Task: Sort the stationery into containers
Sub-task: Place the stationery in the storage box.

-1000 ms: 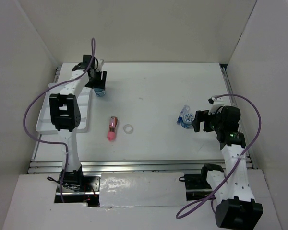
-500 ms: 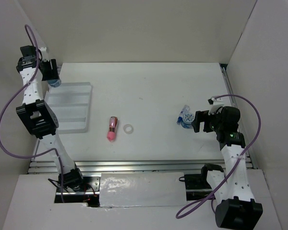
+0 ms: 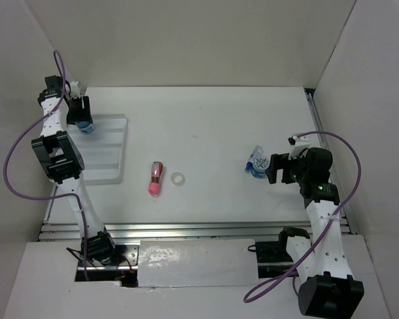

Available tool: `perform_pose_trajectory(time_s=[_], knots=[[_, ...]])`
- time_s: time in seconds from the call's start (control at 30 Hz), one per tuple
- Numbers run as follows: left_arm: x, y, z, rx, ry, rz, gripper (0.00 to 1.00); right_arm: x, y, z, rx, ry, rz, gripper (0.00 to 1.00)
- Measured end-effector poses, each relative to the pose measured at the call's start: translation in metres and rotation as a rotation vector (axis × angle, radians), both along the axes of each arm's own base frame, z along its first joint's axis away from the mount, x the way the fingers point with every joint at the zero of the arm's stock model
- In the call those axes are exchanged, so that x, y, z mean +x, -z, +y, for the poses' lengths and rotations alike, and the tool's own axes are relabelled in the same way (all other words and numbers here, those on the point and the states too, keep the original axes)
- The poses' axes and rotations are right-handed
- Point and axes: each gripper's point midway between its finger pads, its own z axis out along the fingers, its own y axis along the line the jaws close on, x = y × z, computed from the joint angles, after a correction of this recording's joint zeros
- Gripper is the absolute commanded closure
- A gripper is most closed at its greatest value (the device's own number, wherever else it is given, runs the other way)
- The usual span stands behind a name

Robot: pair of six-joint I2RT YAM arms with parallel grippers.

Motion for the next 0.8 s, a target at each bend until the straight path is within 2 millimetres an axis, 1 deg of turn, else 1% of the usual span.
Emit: perform_pose_trajectory(time_s=[0.1,0.27,0.6,0.8], knots=[[0.0,0.003,0.001,0.0,-0.002,0.005,0.82,0.0,0.0,0.0,0.0,0.0,-0.002,0.0],[0.007,-0.002,0.004,0.013,-0.004,-0.019,0.82,0.001,-0.001,0.0,-0.001,0.0,-0.003,0.0],[0.014,-0.009,0.007,0.024,-0.004,-0.049,0.81,0.001,0.002,0.0,0.001,0.0,0.006,0.0],[0.024,-0.012,0.01,0.045,-0.004,-0.08,0.8,0.002,0.002,-0.001,0.001,0.001,0.009,0.0]])
